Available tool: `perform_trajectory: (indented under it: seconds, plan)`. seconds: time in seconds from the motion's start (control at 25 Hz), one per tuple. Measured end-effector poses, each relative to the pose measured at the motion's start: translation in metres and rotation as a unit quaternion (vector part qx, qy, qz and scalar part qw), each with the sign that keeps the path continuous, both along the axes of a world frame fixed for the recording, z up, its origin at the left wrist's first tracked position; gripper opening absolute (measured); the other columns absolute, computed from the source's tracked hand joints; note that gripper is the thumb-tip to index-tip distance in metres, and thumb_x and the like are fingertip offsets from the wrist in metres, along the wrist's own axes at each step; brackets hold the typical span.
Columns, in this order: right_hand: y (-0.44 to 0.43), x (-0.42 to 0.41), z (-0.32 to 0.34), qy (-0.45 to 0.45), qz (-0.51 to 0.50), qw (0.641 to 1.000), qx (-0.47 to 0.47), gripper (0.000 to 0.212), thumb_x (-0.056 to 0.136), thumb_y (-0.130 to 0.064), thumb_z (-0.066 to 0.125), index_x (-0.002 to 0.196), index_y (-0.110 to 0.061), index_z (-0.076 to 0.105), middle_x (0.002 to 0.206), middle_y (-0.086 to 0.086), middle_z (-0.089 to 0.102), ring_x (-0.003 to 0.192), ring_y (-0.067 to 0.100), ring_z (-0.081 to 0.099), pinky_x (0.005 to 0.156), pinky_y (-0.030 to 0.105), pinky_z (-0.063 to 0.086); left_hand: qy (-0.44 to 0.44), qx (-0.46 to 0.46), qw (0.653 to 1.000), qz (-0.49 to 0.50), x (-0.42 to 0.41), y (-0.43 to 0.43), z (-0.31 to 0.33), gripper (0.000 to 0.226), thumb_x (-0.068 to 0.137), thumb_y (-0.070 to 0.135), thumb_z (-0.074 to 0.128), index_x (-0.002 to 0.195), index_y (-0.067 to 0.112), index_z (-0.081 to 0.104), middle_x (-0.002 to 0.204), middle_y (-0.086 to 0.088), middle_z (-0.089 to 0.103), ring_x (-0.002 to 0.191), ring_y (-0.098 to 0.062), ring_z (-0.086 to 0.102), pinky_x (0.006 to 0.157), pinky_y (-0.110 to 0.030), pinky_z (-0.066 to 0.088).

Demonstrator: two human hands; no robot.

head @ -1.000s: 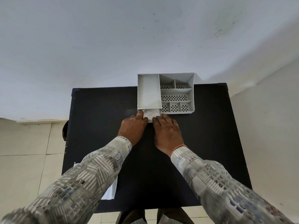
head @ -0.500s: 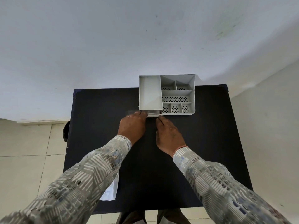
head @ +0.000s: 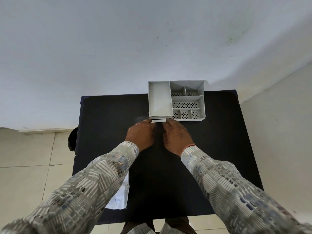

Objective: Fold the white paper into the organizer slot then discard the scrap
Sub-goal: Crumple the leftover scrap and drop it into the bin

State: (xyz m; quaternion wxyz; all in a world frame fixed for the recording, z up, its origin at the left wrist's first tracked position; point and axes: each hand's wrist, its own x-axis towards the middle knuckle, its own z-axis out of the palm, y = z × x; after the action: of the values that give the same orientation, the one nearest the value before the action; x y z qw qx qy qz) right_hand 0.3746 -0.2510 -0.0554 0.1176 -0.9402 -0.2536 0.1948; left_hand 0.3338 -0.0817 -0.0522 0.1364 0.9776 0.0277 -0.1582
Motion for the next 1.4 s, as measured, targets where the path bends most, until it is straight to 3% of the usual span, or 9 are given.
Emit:
perform_trajectory:
  seconds: [0.08,0.2,0.4,0.6,0.84,1.04,1.16,1.28,1.4]
  plan:
    - [0.005,-0.023,0.002,0.018,-0.003,1.0,0.015,0.051,0.095,-0.025,0.058,0.145,-0.011,0.057,0.153,0.012,0.055,0.142,0.031,0.05,0.119,0.045,0.04,0.012,-0.093,0.99,0.103,-0.019,0.008,0.0,0.039,0.095,0.03,0.067,0.133,0.024,0.071,0.136,-0.003,0.07,0.119,-0.028,0.07,0.101,-0.042,0.056]
    - [0.022,-0.063,-0.007,0.146,-0.085,0.982,0.084,0.045,0.094,-0.025,0.066,0.137,-0.015,0.066,0.133,0.008,0.07,0.124,0.026,0.065,0.111,0.038,0.049,0.067,-0.288,0.879,0.375,-0.072,0.023,-0.006,0.045,0.091,0.03,0.078,0.134,0.019,0.072,0.131,-0.001,0.074,0.124,-0.023,0.068,0.107,-0.034,0.049]
    - [0.069,-0.115,-0.033,0.426,-0.083,0.901,0.026,0.082,0.091,-0.032,0.078,0.161,-0.018,0.038,0.152,0.008,0.059,0.134,0.022,0.061,0.106,0.024,0.045,0.05,-0.285,0.762,0.58,-0.196,0.07,-0.033,0.034,0.087,0.018,0.079,0.121,0.02,0.073,0.111,-0.002,0.076,0.111,-0.031,0.071,0.099,-0.042,0.055]
    - [0.123,-0.153,-0.062,0.382,-0.058,0.921,-0.046,0.087,0.085,-0.035,0.082,0.157,-0.01,0.041,0.153,0.013,0.058,0.139,0.029,0.057,0.116,0.038,0.045,0.149,-0.27,0.735,0.604,-0.259,0.098,-0.05,0.068,0.083,0.011,0.084,0.145,0.017,0.059,0.144,-0.016,0.062,0.125,-0.04,0.063,0.101,-0.044,0.051]
    - [0.139,-0.171,-0.064,0.415,-0.06,0.908,-0.019,0.026,0.089,-0.028,0.077,0.111,-0.014,0.075,0.113,0.007,0.078,0.109,0.028,0.074,0.089,0.031,0.056,0.162,-0.281,0.765,0.557,-0.26,0.093,-0.065,0.08,0.082,0.017,0.088,0.153,0.019,0.052,0.145,-0.011,0.063,0.126,-0.033,0.063,0.103,-0.039,0.051]
    - [0.126,-0.171,-0.017,0.604,-0.247,0.734,0.19,0.03,0.103,-0.021,0.059,0.126,-0.007,0.073,0.123,0.02,0.077,0.117,0.038,0.072,0.104,0.053,0.057,0.052,-0.467,0.678,0.566,-0.256,0.072,-0.033,0.049,0.094,0.012,0.077,0.137,0.031,0.063,0.123,0.0,0.074,0.114,-0.022,0.07,0.096,-0.045,0.061]
    - [0.107,-0.16,0.022,0.66,-0.238,0.658,0.273,0.032,0.108,-0.02,0.052,0.132,-0.009,0.069,0.128,0.021,0.075,0.12,0.039,0.07,0.107,0.057,0.051,-0.02,-0.545,0.654,0.524,-0.247,0.056,0.004,0.047,0.094,0.002,0.073,0.134,0.025,0.069,0.119,-0.007,0.081,0.109,-0.023,0.078,0.089,-0.045,0.065]
    - [0.085,-0.145,0.062,0.628,-0.177,0.691,0.31,0.032,0.103,-0.024,0.061,0.131,-0.012,0.071,0.132,0.023,0.072,0.125,0.044,0.067,0.11,0.065,0.047,-0.082,-0.568,0.622,0.532,-0.237,0.038,0.053,0.032,0.095,-0.009,0.066,0.116,0.012,0.078,0.108,-0.016,0.083,0.101,-0.036,0.08,0.085,-0.054,0.066]
    - [0.063,-0.134,0.111,0.467,-0.082,0.823,0.313,0.027,0.097,-0.025,0.071,0.125,-0.025,0.073,0.124,0.004,0.077,0.12,0.028,0.072,0.101,0.052,0.06,-0.129,-0.577,0.575,0.566,-0.236,0.026,0.09,0.032,0.094,-0.011,0.061,0.113,0.008,0.079,0.112,-0.023,0.08,0.101,-0.042,0.078,0.079,-0.052,0.067]
